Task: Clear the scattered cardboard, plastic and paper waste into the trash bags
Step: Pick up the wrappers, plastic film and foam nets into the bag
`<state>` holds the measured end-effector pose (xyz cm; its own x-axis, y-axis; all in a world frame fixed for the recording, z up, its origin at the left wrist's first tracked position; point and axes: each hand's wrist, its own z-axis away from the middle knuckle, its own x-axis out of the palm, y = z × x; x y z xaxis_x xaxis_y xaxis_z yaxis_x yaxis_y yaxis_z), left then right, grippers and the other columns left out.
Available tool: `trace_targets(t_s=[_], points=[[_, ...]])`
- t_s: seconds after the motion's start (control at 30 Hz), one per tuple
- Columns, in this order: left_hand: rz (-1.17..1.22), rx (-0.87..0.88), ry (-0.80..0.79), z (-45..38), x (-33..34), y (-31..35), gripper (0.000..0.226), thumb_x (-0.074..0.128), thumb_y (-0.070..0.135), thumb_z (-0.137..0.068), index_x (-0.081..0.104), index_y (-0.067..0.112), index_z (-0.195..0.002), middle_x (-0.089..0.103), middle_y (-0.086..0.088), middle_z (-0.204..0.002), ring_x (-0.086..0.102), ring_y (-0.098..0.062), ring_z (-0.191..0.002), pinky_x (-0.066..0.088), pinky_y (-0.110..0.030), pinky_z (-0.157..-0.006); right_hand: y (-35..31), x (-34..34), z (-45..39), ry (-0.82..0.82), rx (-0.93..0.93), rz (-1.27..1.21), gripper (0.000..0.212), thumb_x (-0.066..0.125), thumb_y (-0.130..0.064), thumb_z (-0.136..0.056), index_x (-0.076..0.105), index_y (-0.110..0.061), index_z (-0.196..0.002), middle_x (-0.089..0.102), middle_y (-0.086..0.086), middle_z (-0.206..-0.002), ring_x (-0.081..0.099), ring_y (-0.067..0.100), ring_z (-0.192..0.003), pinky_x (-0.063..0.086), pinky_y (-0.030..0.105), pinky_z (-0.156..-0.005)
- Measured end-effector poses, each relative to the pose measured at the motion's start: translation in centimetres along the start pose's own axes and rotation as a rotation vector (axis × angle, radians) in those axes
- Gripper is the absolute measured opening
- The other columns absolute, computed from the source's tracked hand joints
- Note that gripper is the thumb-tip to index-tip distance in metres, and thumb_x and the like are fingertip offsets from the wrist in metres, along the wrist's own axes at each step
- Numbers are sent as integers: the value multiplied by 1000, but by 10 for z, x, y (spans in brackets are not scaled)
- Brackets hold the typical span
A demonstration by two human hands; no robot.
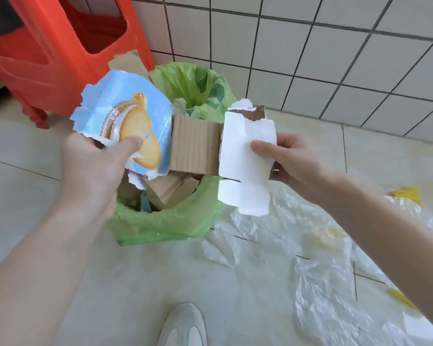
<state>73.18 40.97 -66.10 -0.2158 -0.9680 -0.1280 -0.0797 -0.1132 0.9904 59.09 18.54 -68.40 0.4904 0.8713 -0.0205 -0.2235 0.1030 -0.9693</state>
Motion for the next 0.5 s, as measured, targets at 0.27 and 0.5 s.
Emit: trace_targets(t_s=[0.27,0.5], points=[[-98,80,221,-3,-18,-19,23,75,16,-72,59,32,-77,63,32,-64,56,12,-57,42,-4,-56,-9,80,-31,-4,-64,45,41,65,-7,-84,48,-17,-120,67,10,-94,69,26,-72,59,45,-54],[-255,143,162,-3,-35,-44,59,72,21,-80,46,25,-132,61,17,-118,60,5,-101,43,-6,-87,5,127,-51,209,-193,170,73,61,-7,-81,27,-34,-140,55,-6,-101,60,12,-90,55,38,-81]])
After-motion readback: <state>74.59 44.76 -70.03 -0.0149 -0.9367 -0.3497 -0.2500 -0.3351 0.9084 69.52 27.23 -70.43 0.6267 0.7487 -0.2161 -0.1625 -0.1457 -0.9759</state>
